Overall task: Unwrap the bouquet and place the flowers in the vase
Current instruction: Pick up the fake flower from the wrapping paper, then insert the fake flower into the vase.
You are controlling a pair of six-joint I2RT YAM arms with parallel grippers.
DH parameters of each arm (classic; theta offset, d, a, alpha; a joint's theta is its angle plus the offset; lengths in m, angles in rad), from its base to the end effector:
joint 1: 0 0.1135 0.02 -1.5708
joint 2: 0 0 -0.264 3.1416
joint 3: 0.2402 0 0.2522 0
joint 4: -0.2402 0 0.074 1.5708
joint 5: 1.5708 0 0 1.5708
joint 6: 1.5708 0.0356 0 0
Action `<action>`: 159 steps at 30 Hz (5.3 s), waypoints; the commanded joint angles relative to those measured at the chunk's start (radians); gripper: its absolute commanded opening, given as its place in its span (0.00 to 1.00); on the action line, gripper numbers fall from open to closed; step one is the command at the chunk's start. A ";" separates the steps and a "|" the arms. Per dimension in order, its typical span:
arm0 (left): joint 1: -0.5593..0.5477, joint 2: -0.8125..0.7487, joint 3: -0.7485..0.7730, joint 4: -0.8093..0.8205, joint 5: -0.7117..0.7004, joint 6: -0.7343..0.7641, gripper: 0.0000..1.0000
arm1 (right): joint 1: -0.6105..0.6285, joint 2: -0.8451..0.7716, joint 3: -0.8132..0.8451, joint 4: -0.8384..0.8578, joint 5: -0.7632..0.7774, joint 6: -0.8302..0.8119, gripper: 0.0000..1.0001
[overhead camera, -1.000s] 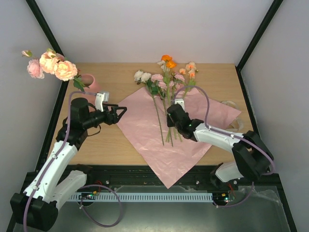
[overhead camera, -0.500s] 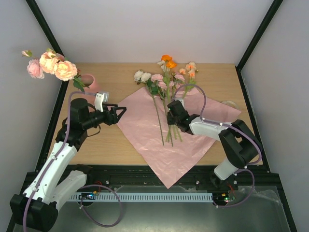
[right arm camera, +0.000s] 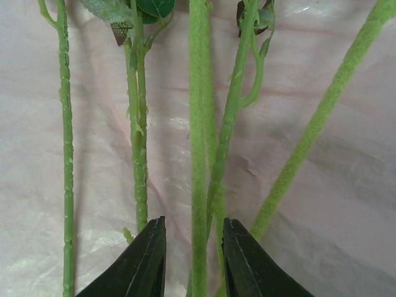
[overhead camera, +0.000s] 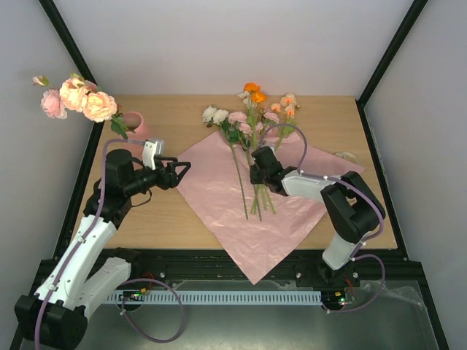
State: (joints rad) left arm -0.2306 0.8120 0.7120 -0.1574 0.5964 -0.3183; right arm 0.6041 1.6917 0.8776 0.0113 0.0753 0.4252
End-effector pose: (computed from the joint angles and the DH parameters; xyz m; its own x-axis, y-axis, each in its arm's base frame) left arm 0.1786 -0.0625 0.3140 -0.4600 -0.1580 -0.8737 0.6043 0.6653 -0.4384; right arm 0.2811 0.1908 0.1599 -0.7552 -0.0214 -0.6552 -0.2326 0.9432 0.2373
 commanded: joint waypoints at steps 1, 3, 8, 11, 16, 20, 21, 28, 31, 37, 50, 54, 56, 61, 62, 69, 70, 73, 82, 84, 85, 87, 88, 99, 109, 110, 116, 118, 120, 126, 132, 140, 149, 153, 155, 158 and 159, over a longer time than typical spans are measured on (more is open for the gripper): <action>-0.002 -0.013 -0.008 -0.004 -0.001 0.012 1.00 | -0.007 0.038 0.045 -0.009 0.003 -0.021 0.24; -0.003 -0.014 -0.010 -0.003 -0.003 0.012 0.99 | -0.007 0.043 0.046 -0.010 0.007 -0.023 0.22; -0.002 -0.014 -0.008 -0.004 -0.004 0.012 0.99 | -0.007 0.054 0.047 -0.011 0.015 -0.032 0.20; -0.003 -0.014 -0.009 -0.004 -0.004 0.011 1.00 | -0.007 0.059 0.049 -0.011 0.026 -0.035 0.19; -0.002 -0.014 -0.008 -0.003 -0.006 0.012 1.00 | -0.007 0.063 0.047 -0.008 0.033 -0.042 0.13; -0.003 -0.014 -0.009 -0.002 -0.007 0.012 1.00 | -0.007 0.068 0.046 -0.007 0.036 -0.047 0.09; -0.003 -0.014 -0.009 -0.002 -0.007 0.012 1.00 | -0.007 0.067 0.045 -0.006 0.040 -0.047 0.08; -0.003 -0.014 -0.008 -0.002 -0.015 0.013 1.00 | -0.008 0.030 0.038 -0.012 0.062 -0.057 0.02; -0.001 -0.011 -0.005 -0.002 -0.015 0.015 0.99 | -0.007 0.006 0.036 -0.017 0.072 -0.051 0.01; -0.001 -0.011 -0.009 -0.004 -0.020 0.016 0.99 | -0.007 -0.054 0.007 -0.011 0.081 -0.032 0.01; 0.000 -0.004 0.007 -0.024 -0.066 -0.008 0.99 | -0.006 -0.274 -0.136 0.061 0.013 -0.025 0.01; -0.001 -0.005 0.013 -0.010 -0.079 -0.043 1.00 | -0.006 -0.372 -0.197 0.104 -0.027 0.008 0.01; -0.002 -0.012 0.009 0.010 -0.085 -0.068 1.00 | -0.005 -0.422 -0.221 0.131 -0.058 0.026 0.01; -0.004 -0.019 -0.008 0.104 -0.012 -0.140 1.00 | -0.003 -0.553 -0.283 0.238 -0.175 0.050 0.01; -0.004 -0.019 -0.008 0.118 0.003 -0.153 1.00 | -0.003 -0.576 -0.298 0.276 -0.214 0.050 0.01; -0.018 -0.019 0.015 0.187 0.035 -0.222 0.97 | 0.025 -0.751 -0.417 0.563 -0.411 0.101 0.01; -0.021 -0.018 0.018 0.203 0.050 -0.239 0.96 | 0.039 -0.767 -0.423 0.585 -0.420 0.097 0.01; -0.041 -0.019 0.017 0.262 0.071 -0.282 0.94 | 0.083 -0.788 -0.448 0.679 -0.477 0.051 0.01; -0.157 -0.013 0.039 0.419 0.074 -0.392 0.80 | 0.241 -0.745 -0.450 0.829 -0.500 0.004 0.01; -0.172 -0.011 0.037 0.481 0.087 -0.431 0.78 | 0.268 -0.725 -0.444 0.849 -0.506 0.005 0.01; -0.179 -0.011 0.036 0.511 0.092 -0.452 0.77 | 0.279 -0.717 -0.440 0.855 -0.508 0.004 0.01; -0.191 -0.010 0.027 0.572 0.101 -0.493 0.75 | 0.300 -0.701 -0.438 0.866 -0.506 0.009 0.01; -0.200 -0.011 0.020 0.603 0.103 -0.506 0.73 | 0.309 -0.696 -0.440 0.879 -0.504 0.012 0.01; -0.248 0.029 0.029 0.649 0.087 -0.526 0.57 | 0.374 -0.647 -0.425 0.900 -0.508 -0.006 0.01; -0.258 0.060 0.041 0.648 0.091 -0.528 0.31 | 0.392 -0.619 -0.407 0.865 -0.516 -0.035 0.01; -0.258 0.059 0.043 0.646 0.092 -0.524 0.27 | 0.392 -0.617 -0.410 0.865 -0.512 -0.036 0.01; -0.259 0.035 0.047 0.589 0.054 -0.449 0.05 | 0.392 -0.613 -0.406 0.824 -0.483 -0.044 0.12; -0.259 0.010 0.044 0.563 0.013 -0.405 0.02 | 0.392 -0.620 -0.406 0.808 -0.462 -0.049 0.20; -0.259 -0.019 0.044 0.532 -0.031 -0.363 0.02 | 0.392 -0.628 -0.406 0.794 -0.432 -0.050 0.28; -0.258 -0.056 0.129 0.319 -0.200 -0.180 0.02 | 0.392 -0.651 -0.408 0.760 -0.396 -0.051 0.68; -0.257 -0.044 0.295 0.175 -0.436 0.055 0.04 | 0.393 -0.669 -0.410 0.739 -0.386 -0.042 0.99; -0.256 0.070 0.502 0.160 -0.803 0.281 0.02 | 0.392 -0.714 -0.414 0.679 -0.365 -0.048 0.99; -0.176 0.250 0.721 0.169 -0.961 0.358 0.02 | 0.392 -0.768 -0.421 0.624 -0.350 -0.083 0.99; -0.102 0.310 0.807 0.134 -0.975 0.361 0.02 | 0.392 -0.786 -0.418 0.598 -0.351 -0.097 0.99; -0.063 0.329 0.826 0.118 -0.977 0.350 0.02 | 0.392 -0.798 -0.415 0.581 -0.350 -0.105 0.99; -0.013 0.340 0.830 0.118 -0.958 0.333 0.02 | 0.392 -0.815 -0.417 0.565 -0.345 -0.115 0.99; -0.002 0.344 0.831 0.116 -0.951 0.329 0.02 | 0.393 -0.819 -0.418 0.563 -0.343 -0.118 0.99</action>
State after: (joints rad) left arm -0.2790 1.1469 1.5143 -0.0368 -0.3477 0.0170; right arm 0.9909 0.9043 0.4461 0.6010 -0.2806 0.3382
